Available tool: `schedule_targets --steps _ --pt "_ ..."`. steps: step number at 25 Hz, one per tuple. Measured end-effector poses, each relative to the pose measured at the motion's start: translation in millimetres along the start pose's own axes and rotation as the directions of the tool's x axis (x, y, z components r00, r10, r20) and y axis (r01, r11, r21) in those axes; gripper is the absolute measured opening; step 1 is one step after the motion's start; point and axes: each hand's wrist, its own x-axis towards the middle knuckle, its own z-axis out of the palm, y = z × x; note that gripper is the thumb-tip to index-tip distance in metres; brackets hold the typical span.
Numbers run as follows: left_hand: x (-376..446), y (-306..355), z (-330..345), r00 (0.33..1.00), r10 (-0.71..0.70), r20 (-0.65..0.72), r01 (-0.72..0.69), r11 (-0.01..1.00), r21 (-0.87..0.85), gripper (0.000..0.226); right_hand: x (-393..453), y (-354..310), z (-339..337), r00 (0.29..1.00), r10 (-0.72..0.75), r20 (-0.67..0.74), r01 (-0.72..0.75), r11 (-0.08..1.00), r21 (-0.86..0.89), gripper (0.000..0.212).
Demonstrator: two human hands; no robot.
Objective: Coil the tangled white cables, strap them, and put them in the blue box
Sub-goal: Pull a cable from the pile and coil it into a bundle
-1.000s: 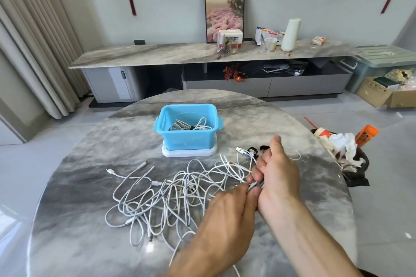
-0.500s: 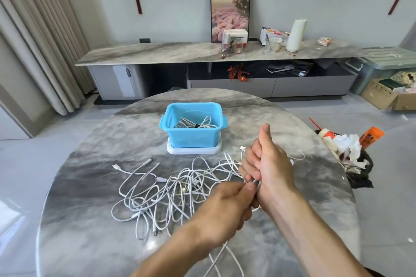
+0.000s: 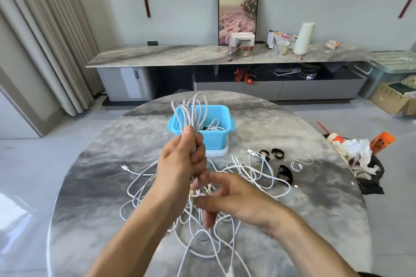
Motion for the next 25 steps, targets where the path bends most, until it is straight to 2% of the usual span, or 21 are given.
schedule_targets --steps 2,3,5,6,7,8,9,10,11,14,16,19,21,23,25 --pt "9 8 -11 0.994 0.05 -0.097 -0.056 0.997 -0.056 0.036 -7 0 -10 0.996 0.085 -0.017 -0.087 0.982 -0.169 0.014" --pt "15 10 -18 0.983 0.086 -0.161 -0.092 0.995 -0.031 0.037 -12 -3 -16 0.994 0.097 -0.044 -0.104 0.972 -0.211 0.016" --pt "23 11 -29 0.954 0.207 -0.216 -0.165 0.966 0.197 0.039 -25 -13 -27 0.989 0.059 -0.132 -0.086 0.974 -0.209 0.022" --pt "25 8 -32 0.94 0.291 -0.179 -0.207 0.903 0.377 0.041 -31 -20 -32 0.984 0.024 -0.175 -0.058 0.979 -0.195 0.024" --pt "25 3 -32 0.922 0.375 -0.098 -0.256 0.779 0.572 0.042 -37 -26 -37 0.976 -0.015 -0.216 -0.025 0.983 -0.182 0.027" --pt "24 -4 -31 0.898 0.44 0.019 -0.308 0.596 0.742 0.043 -41 -32 -41 0.963 -0.044 -0.264 0.001 0.987 -0.16 0.028" --pt "21 -11 -30 0.87 0.469 0.154 -0.365 0.401 0.84 0.044 -45 -35 -44 0.948 -0.059 -0.313 0.023 0.993 -0.118 0.028" --pt "19 -19 -29 0.845 0.458 0.277 -0.425 0.261 0.867 0.045 -48 -38 -46 0.933 -0.059 -0.355 0.041 0.998 -0.057 0.027" --pt "17 -23 -27 0.835 0.409 0.369 -0.479 0.21 0.852 0.045 -50 -40 -47 0.921 -0.052 -0.387 0.061 0.998 0.011 0.025" --pt "9 -32 -14 0.821 0.239 0.518 -0.569 0.28 0.773 0.042 -53 -43 -49 0.885 -0.039 -0.464 0.13 0.978 0.166 0.022" --pt "2 -36 -6 0.819 0.168 0.549 -0.566 0.401 0.721 0.04 -52 -42 -49 0.861 -0.049 -0.506 0.191 0.954 0.233 0.022" --pt "-7 -37 3 0.845 0.071 0.53 -0.455 0.615 0.644 0.042 -46 -40 -46 0.844 -0.062 -0.532 0.262 0.914 0.309 0.022" --pt "-12 -33 5 0.844 -0.012 0.537 -0.352 0.743 0.569 0.043 -43 -39 -43 0.839 -0.076 -0.539 0.263 0.924 0.278 0.023" --pt "-17 -29 8 0.818 -0.046 0.573 -0.321 0.79 0.522 0.034 -42 -38 -41 0.841 -0.102 -0.531 0.255 0.941 0.224 0.023" --pt "-18 -27 9 0.795 -0.03 0.606 -0.373 0.763 0.528 0.014 -42 -37 -41 0.853 -0.103 -0.511 0.243 0.946 0.214 0.023"
